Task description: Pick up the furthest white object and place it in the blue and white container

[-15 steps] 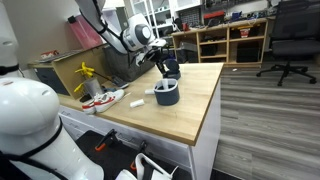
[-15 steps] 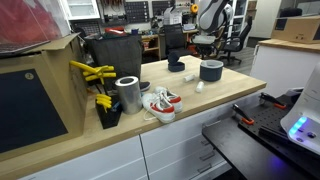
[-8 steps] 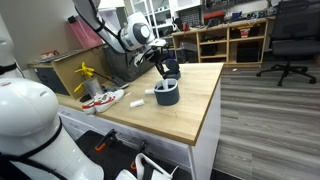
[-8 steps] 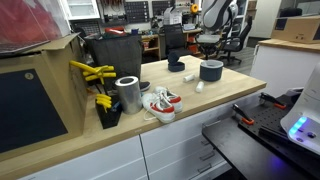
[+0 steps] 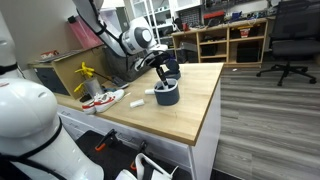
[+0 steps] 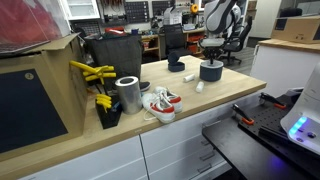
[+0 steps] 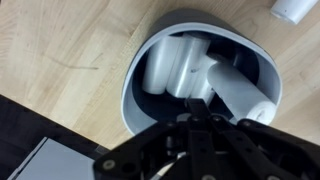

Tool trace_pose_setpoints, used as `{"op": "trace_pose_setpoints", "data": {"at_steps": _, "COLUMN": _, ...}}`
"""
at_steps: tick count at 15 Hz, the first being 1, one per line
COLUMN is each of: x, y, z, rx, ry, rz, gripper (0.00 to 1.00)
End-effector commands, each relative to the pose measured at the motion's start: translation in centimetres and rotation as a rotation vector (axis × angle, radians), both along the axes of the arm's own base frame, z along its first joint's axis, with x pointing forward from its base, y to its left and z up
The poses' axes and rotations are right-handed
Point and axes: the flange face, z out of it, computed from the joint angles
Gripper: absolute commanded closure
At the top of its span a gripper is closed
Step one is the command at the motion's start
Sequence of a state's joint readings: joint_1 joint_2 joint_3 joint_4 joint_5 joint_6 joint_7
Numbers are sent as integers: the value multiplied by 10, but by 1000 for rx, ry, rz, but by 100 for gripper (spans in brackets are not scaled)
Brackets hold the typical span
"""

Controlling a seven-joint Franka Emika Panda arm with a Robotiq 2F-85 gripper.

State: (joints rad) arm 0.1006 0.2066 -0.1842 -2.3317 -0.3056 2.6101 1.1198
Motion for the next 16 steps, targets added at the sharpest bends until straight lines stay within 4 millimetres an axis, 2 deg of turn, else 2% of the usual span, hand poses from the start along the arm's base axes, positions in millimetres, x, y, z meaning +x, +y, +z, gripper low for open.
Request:
{"op": "trace_pose_setpoints", "data": {"at_steps": 1, "x": -9, "y": 1, "z": 17, "rx": 10, "ry": 1, "rz": 7, "gripper": 100}}
{"op": "trace_pose_setpoints", "data": {"at_steps": 8, "x": 0, "y": 22, "z": 47, "rx": 25, "ry": -101, "rz": 25, "gripper": 100}}
{"op": "trace_pose_setpoints", "data": {"at_steps": 12, "x": 10, "y": 30, "z": 45, "rx": 29, "ry": -180, "rz": 33, "gripper": 100}}
{"op": "trace_pose_setpoints", "data": {"at_steps": 16, "x": 19, "y": 30, "z": 35, "rx": 18, "ry": -224, "rz": 34, "gripper": 100}}
